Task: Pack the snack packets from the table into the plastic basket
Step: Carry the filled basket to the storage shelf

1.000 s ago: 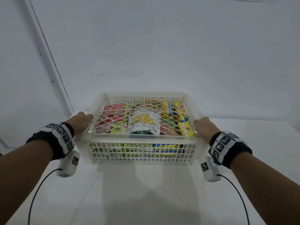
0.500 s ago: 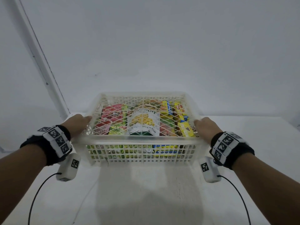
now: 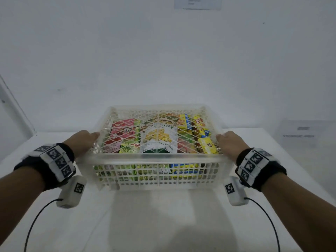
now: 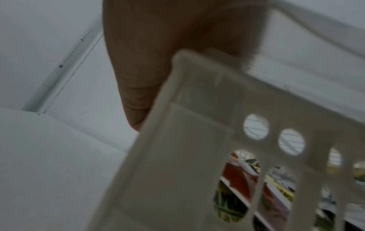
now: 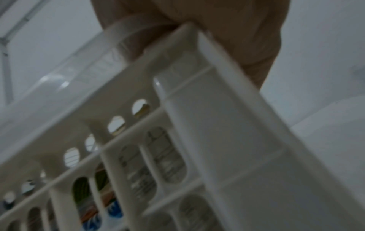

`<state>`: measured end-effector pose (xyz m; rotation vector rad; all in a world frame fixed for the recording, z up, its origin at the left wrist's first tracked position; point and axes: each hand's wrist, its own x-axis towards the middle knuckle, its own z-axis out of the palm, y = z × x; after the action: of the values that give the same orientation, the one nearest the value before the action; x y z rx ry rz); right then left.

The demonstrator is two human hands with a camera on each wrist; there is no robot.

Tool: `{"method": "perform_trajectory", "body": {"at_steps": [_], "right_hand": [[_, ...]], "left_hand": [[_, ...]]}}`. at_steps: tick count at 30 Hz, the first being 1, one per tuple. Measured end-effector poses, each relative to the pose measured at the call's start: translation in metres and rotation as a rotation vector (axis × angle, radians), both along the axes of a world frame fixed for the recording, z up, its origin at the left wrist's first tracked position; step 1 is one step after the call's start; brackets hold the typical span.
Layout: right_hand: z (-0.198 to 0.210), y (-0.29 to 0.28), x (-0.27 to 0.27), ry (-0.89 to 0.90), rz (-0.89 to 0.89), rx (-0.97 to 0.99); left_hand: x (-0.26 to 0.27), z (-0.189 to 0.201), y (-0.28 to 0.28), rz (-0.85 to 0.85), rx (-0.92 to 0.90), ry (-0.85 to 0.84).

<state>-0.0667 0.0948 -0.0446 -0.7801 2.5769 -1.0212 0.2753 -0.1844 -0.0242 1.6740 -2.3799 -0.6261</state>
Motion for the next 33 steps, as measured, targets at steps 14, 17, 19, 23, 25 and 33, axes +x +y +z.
{"method": "perform_trajectory", "body": {"at_steps": [14, 17, 19, 23, 25, 33], "right_hand": [[-0.009, 0.141, -0.141, 0.059, -0.006, 0.014], [-0.013, 0.163, -0.152, 0.074, -0.036, 0.005], [-0.014, 0.179, -0.161, 0.075, -0.045, -0.001], [-0.019, 0.209, -0.188, 0.07, -0.044, -0.014], [-0.023, 0.223, -0.206, 0.066, -0.032, -0.008], [-0.019, 0.292, -0.301, 0.097, 0.041, -0.011]], "left_hand": [[-0.142, -0.017, 0.133, -0.053, 0.008, 0.042], [-0.161, -0.017, 0.152, -0.079, 0.039, 0.063], [-0.171, -0.022, 0.16, -0.083, 0.047, 0.07], [-0.198, -0.021, 0.187, -0.039, 0.051, 0.142], [-0.215, -0.021, 0.202, -0.033, 0.045, 0.137], [-0.295, -0.025, 0.29, 0.029, 0.036, 0.108]]}}
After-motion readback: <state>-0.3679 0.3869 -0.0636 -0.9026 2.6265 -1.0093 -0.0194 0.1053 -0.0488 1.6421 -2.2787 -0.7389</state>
